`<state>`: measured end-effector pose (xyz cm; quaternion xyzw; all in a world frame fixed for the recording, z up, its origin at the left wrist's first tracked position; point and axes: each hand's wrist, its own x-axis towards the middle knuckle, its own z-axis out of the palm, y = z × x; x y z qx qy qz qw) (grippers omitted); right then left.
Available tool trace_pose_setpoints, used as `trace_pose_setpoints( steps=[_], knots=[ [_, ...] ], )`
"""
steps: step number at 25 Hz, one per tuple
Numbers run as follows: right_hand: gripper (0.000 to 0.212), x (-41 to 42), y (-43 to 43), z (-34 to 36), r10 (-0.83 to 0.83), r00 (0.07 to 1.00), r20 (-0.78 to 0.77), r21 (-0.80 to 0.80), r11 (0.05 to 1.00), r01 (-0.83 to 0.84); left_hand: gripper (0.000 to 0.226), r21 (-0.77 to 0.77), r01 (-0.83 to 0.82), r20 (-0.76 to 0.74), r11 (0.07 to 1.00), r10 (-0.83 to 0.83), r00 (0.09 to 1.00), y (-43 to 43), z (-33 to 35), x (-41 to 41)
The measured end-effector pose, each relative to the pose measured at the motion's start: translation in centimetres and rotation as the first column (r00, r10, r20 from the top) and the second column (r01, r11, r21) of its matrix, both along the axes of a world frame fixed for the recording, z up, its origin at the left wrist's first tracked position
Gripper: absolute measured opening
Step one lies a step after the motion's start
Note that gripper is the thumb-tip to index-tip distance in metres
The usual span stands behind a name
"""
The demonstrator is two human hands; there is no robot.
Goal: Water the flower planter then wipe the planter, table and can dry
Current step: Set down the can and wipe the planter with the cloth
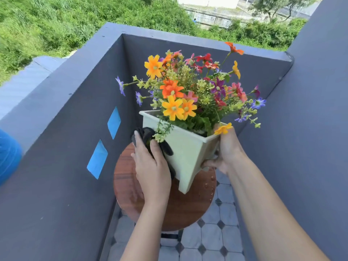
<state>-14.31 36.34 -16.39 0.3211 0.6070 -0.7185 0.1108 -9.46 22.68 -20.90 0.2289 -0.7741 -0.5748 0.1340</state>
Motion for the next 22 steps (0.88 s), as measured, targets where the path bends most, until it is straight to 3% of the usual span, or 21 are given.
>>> trace_pose_setpoints(
  steps=[6,8,10,13,16,19,22],
  knots=[
    [0.016,-0.6,0.4,-0.9,-0.045,0.999,0.02,0.017,0.999,0.045,0.045,-0.065,-0.058,-0.033,0.996,0.056,0.998,1.5,-1.3,3.6],
    [0.013,-0.7,0.3,-0.8,-0.012,1.0,0.015,0.027,1.0,0.012,0.043,-0.21,0.004,-0.154,0.978,-0.037,0.987,2.2,-0.3,4.5],
    [0.027,-0.8,0.3,-0.9,0.015,1.0,0.002,0.049,0.999,-0.015,0.045,-0.413,0.072,-0.26,0.908,-0.193,0.946,2.8,0.1,5.3],
    [0.039,-0.9,0.7,-1.0,0.03,0.999,0.015,0.053,0.998,-0.031,0.05,-0.588,0.148,-0.219,0.796,-0.332,0.918,2.1,-0.9,5.4],
    [0.034,-0.9,1.5,-1.2,0.007,0.999,0.033,-0.03,1.0,-0.006,0.057,-0.655,0.153,-0.132,0.74,-0.311,0.941,0.5,-2.3,4.5],
    [0.041,-0.9,2.2,-1.4,0.016,0.999,0.043,-0.08,0.997,-0.013,0.046,-0.572,0.044,-0.207,0.819,-0.195,0.959,-1.4,-1.8,4.0],
    [0.041,-0.9,2.6,-1.8,0.047,0.998,0.039,-0.09,0.995,-0.044,0.045,-0.242,-0.068,-0.248,0.968,0.006,0.969,-3.7,0.8,1.9]
  ],
)
